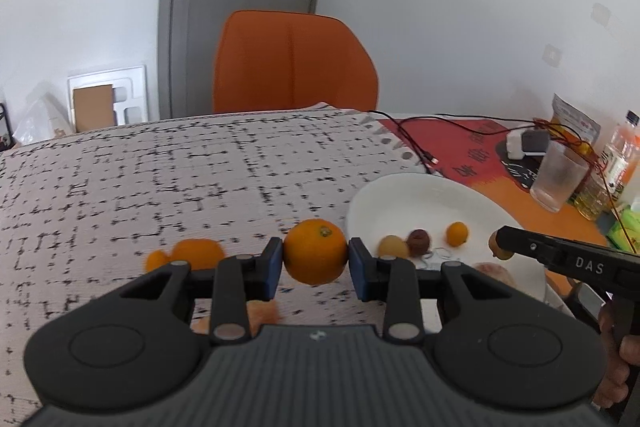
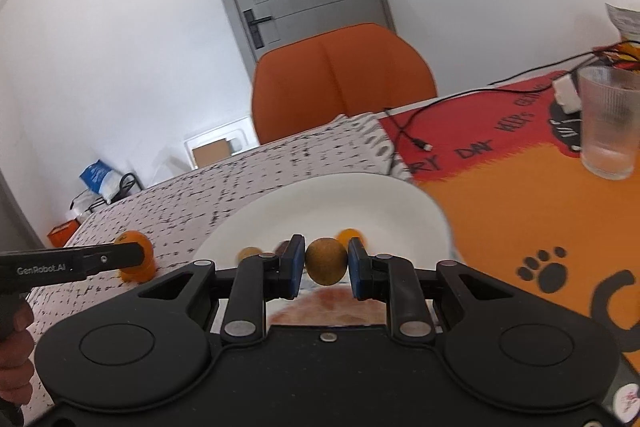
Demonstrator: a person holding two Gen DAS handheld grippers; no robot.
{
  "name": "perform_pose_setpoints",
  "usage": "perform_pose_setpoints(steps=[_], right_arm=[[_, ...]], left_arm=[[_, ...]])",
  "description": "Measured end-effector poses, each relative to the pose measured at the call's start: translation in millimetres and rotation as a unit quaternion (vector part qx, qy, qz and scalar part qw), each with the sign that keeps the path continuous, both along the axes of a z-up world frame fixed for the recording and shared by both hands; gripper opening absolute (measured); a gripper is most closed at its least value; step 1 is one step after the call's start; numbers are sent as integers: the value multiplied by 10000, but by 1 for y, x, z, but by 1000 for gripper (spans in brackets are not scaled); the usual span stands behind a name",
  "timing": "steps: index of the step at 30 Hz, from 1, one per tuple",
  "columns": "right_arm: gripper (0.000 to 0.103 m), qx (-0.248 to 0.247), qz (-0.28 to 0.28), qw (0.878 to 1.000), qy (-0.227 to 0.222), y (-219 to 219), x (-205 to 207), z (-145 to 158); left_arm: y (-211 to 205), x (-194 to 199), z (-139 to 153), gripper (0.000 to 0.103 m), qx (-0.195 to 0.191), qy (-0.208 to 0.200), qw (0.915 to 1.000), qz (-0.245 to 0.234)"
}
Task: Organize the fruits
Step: 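Lower both fruits onto the white plate and open both tools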
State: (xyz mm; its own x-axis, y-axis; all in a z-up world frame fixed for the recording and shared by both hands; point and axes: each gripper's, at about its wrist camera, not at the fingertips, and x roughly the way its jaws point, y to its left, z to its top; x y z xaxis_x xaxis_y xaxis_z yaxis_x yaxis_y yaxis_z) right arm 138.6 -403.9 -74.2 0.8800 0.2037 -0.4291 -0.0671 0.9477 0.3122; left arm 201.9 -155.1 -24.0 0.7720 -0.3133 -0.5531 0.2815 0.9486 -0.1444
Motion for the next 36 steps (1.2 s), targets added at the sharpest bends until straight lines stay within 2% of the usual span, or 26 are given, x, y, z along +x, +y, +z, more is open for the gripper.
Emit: perform_pose_setpoints(steps=[7,12,16,18,23,25,27,31,33,35,36], right_arm=[[22,162,-238,9996,67,-25,-4,-11],[22,218,-187,9996,61,-29,-3,-15],[22,249,-227,9994,71,-30,3,-18],[29,287,-259,9993,16,-30,3,-18],[31,306,-281,9991,4,-29,0,-17],[34,255,-287,9993,-12,-27,-2,-13],[43,227,-276,9993,-108,-24,-7,-8],[50,215,-209,9994,-158,-15,-9,-3],[62,156,-186,9996,-158,-8,-8,-1],[69,52,-178,9996,-213,-1,-8,1],[75,16,-165,9996,-238,2,-9,2]], left_arm=[[-31,0,-5,34,107,80,9996,-261],[-48,2,-9,36,133,138,9988,-447],[-53,5,-9,38,234,94,9989,-403],[-51,5,-9,38,246,118,9989,-369],[-40,1,-6,39,329,65,9993,-137],[-34,-3,-2,43,287,-14,9996,-76],[-28,-8,1,51,321,-101,9994,-28],[-16,-15,4,62,423,-197,9988,125],[-8,-16,4,67,418,-190,9987,217],[1,-18,5,70,415,-203,9984,333],[6,-19,5,76,417,-204,9981,401]])
